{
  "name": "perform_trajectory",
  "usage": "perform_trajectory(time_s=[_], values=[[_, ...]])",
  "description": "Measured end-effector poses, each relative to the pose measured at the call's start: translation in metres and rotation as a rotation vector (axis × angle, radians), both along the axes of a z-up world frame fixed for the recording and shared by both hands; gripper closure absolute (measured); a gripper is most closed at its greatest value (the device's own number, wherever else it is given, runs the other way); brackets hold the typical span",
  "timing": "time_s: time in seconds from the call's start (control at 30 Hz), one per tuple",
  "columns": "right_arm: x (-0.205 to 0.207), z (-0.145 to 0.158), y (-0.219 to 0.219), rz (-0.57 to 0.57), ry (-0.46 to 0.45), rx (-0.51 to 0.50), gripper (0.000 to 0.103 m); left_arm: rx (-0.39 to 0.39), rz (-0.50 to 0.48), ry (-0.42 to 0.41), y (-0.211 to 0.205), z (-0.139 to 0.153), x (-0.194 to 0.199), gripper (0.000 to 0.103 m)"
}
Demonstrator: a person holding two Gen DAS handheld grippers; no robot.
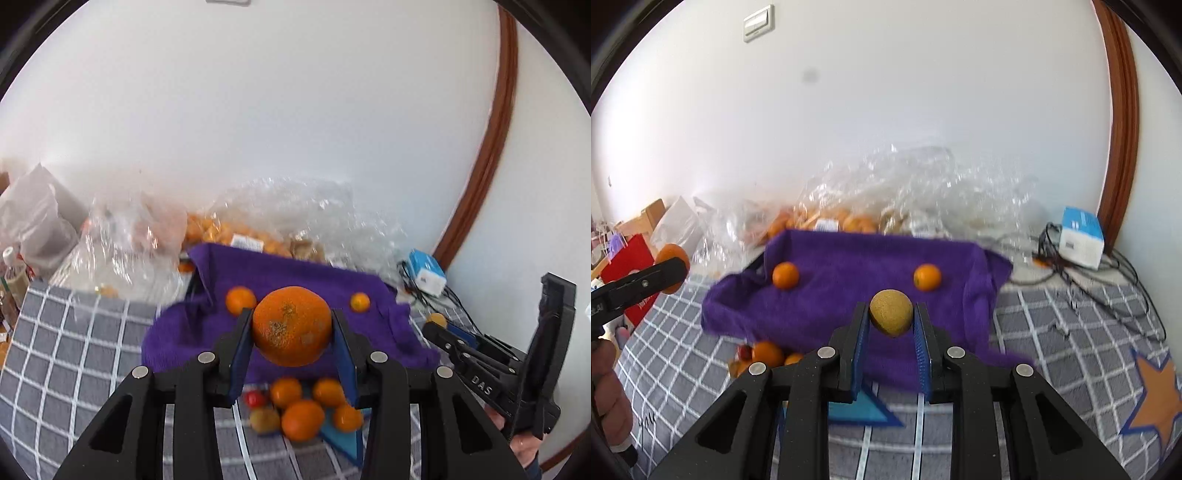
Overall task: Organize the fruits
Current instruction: 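Lift both held fruits and carry them onto the purple towel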
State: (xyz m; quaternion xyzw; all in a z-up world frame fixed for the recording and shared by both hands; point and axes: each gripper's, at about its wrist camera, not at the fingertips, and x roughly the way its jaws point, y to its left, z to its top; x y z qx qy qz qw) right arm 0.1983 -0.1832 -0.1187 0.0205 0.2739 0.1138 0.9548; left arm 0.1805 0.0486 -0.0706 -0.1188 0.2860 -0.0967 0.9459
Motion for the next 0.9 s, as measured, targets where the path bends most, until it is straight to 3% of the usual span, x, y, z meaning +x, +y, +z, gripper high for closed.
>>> perform_trajectory(time_s=[0.27,0.43,0.57,0.73,0.9], values=[[0.041,0.018,0.0,-0.032,-0.043,-0.003,0.079,-0.02,0.081,-0.004,0.004,-0.007,0.045,0.064],[0.064,-0.005,-0.012,-0.07,-0.007,0.02,0.079,-0.044,0.108,0.012,0.015,-0.032,0.06,0.064],[0.072,-0.024,-0.021,-0.085,0.034,-0.017,0.079,-0.026,0.136,0.055,0.025,-0.052,0.068,0.064],[0.079,-0.037,-0.029,-0.075,0.077,0.027,0.079,-0.049,0.146,0.108,0.029,-0.067,0.075,0.064],[0.084,-0.05,-0.018,-0.039,0.115,0.016,0.079,0.002,0.154,0.12,0.025,-0.077,0.078,0.064]])
